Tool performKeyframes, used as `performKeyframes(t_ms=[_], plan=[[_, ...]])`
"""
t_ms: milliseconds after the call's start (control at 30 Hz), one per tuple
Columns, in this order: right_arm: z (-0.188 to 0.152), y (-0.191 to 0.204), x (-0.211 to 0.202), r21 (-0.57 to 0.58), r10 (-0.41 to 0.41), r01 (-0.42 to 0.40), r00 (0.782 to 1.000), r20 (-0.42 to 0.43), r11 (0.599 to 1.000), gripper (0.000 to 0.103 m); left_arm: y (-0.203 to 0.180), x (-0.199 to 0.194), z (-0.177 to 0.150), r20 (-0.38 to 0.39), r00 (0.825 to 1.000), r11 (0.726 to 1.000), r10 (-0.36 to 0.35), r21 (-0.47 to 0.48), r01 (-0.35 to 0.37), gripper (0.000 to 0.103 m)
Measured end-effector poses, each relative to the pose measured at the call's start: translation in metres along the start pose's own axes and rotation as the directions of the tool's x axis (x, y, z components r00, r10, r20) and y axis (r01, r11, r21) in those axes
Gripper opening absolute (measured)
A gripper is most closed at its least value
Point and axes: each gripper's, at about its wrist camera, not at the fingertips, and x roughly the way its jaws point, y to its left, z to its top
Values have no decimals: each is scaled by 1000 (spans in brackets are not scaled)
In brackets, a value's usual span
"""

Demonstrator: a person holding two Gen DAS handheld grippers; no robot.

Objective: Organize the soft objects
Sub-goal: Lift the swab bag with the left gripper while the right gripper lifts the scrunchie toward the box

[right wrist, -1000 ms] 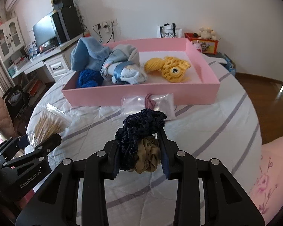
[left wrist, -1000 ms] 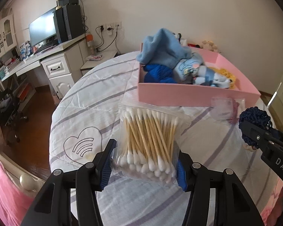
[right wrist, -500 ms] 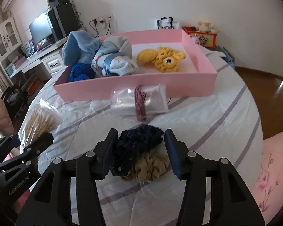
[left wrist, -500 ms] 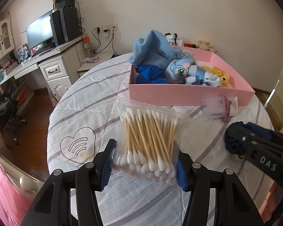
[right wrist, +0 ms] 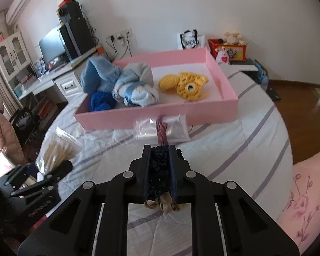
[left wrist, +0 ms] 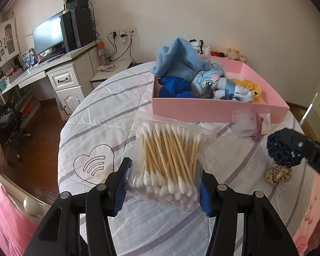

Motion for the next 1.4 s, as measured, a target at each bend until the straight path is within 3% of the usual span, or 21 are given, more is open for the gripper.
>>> performKeyframes(t_ms=[300,533,767,1033,1400], plan=[[11,6,-44,-21,17,-14,993,116,1000,14,-5,-31,-1,62,998,1000,1,8,-1,52],[12,12,-81,-44,35,-27,980,197,999,14,-11,-76,-4,157,988,1000,-2,17,-1,52],[8,21,-120,-76,37,-16,958,285,997,14,-14,-130,-16,262,965,999,-32,25,27,52],[3,35,-163,-121,39,10,918,394,993,14,-10,-180,-36,357,933,999,-46,27,38,52],[-6,49,-189,-160,61,15,888,455,987,14,8,-229,-79,447,894,999,-41,15,38,52]])
